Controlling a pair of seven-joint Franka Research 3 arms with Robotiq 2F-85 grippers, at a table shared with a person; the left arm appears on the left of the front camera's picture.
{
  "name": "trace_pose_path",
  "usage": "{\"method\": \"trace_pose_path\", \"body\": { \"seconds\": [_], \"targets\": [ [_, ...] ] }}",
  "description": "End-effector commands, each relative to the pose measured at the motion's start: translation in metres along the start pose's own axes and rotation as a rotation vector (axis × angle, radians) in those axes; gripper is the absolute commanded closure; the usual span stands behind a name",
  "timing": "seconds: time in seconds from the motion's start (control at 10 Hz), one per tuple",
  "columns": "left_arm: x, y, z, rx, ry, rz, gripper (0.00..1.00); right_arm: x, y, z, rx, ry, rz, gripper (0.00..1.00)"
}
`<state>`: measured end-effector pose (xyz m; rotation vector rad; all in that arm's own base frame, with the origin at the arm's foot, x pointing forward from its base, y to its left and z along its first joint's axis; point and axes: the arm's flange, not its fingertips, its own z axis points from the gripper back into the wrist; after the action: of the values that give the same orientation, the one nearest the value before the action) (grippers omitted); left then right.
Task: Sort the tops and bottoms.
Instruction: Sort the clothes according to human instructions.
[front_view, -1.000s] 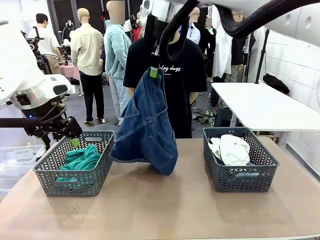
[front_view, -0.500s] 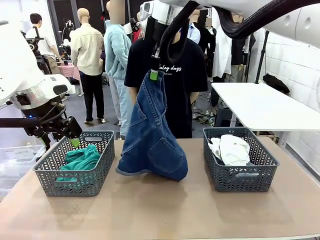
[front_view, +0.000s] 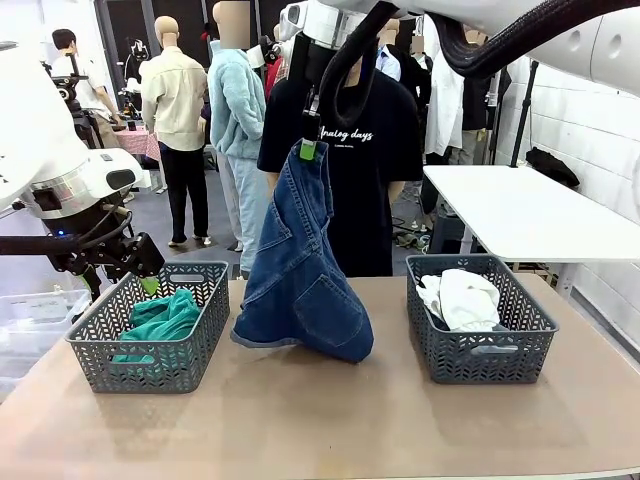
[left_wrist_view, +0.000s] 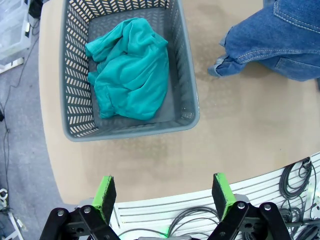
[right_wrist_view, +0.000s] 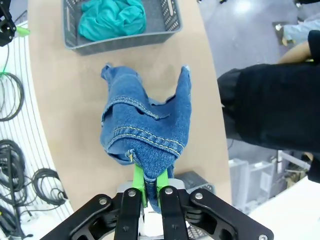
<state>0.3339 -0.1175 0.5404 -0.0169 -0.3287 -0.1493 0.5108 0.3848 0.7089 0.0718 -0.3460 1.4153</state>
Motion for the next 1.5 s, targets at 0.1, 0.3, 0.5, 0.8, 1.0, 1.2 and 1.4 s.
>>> {"method": "trace_pose_path", "body": {
  "seconds": [0.1, 0.3, 0.5, 0.8, 1.0, 1.2, 1.4],
  "targets": [
    [-0.0015, 0.002, -0.0003, -0.001, -0.001, -0.015, 0.0, 0.0017, 0.0004, 0.0052, -0.008, -0.005, 0.008, 1.0],
    [-0.0015, 0.002, -0.0003, -0.001, -0.001, -0.015, 0.0, 0.0017, 0.0004, 0.0052, -0.008, -0.005, 0.008, 1.0],
    [-0.0015, 0.002, -0.0003, -0.001, -0.001, -0.015, 0.0, 0.0017, 0.0004, 0.0052, -0.008, -0.005, 0.008, 1.0],
    [-0.0015, 0.002, -0.0003, -0.001, -0.001, -0.015, 0.0, 0.0017, 0.0004, 0.0052, -0.008, -0.005, 0.008, 1.0],
    [-0.0015, 0.002, -0.0003, -0.001, -0.001, -0.015, 0.0, 0.0017, 0.0004, 0.0052, -0.008, -0.005, 0.008, 1.0],
    [-0.0015, 0.002, -0.0003, -0.001, -0.001, -0.015, 0.0, 0.0017, 0.0004, 0.0052, -0.008, -0.005, 0.008, 1.0],
    [-0.0015, 0.002, -0.0003, -0.001, -0.001, -0.015, 0.0, 0.0017, 0.0004, 0.0052, -0.008, -0.005, 0.008, 1.0]
  ]
}}
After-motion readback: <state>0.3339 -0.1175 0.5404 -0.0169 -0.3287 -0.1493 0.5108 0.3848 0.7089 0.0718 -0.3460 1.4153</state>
